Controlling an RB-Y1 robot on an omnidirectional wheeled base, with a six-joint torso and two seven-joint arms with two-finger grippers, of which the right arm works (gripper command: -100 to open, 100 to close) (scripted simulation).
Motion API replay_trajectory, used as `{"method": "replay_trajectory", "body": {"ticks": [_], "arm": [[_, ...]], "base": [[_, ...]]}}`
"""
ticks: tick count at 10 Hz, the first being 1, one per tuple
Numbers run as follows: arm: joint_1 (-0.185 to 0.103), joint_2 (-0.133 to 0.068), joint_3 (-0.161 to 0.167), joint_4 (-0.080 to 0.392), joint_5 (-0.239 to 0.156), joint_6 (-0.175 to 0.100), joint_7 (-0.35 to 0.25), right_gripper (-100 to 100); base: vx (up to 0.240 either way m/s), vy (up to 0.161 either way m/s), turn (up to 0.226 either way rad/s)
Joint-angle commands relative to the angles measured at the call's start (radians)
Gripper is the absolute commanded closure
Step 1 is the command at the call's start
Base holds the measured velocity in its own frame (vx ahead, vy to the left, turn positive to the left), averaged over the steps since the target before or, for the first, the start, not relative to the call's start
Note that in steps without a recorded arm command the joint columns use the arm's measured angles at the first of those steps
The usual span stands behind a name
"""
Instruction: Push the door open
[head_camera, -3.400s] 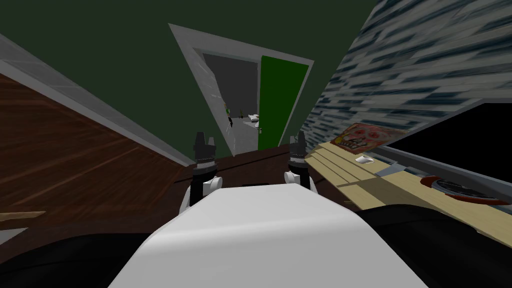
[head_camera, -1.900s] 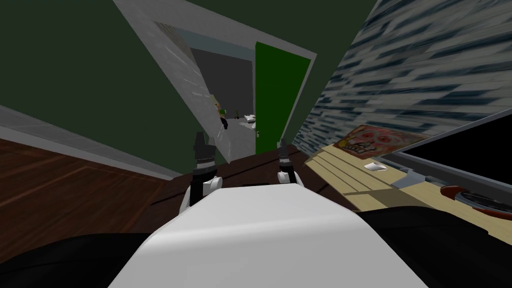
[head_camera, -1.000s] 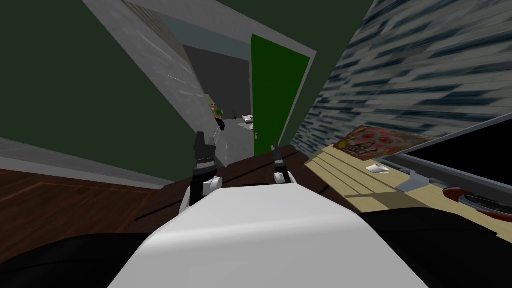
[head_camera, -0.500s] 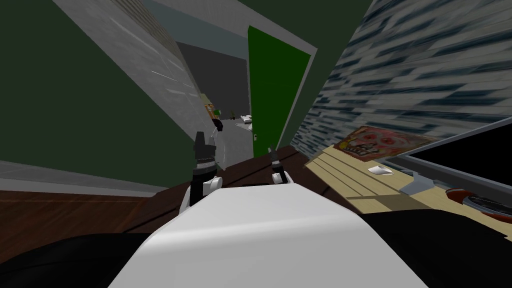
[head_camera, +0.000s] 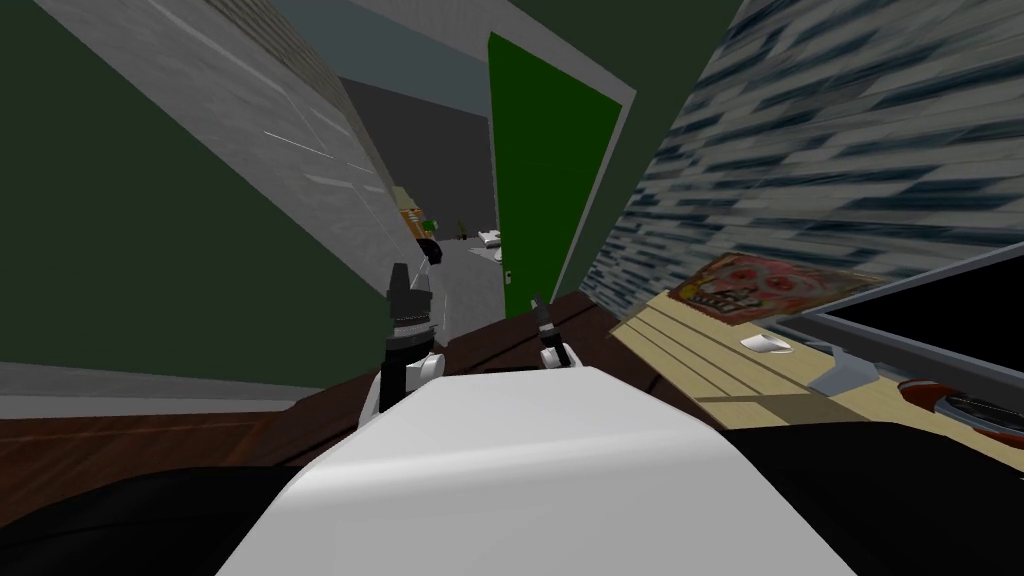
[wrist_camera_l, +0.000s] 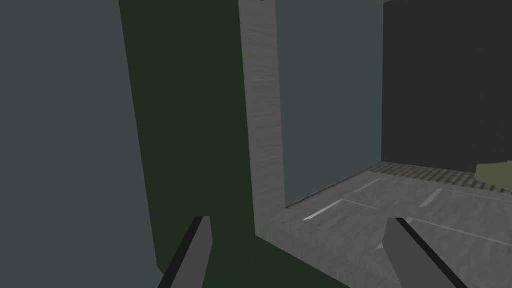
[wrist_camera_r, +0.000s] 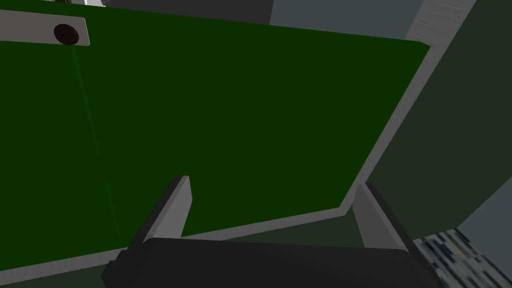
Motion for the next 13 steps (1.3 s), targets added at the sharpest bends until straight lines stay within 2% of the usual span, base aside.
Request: {"method": "replay_trajectory", "body": {"ticks": [1,13], "arm": [[-0.011,-0.003,0.012,0.030,-0.003,-0.004,-0.005,-100],[-0.100,-0.006,0.095,0.290,-0.022,-0.055,-0.032,-100]], "base": [[0.102,-0.004,-0.044],[0.100,0.001,-0.043]]}}
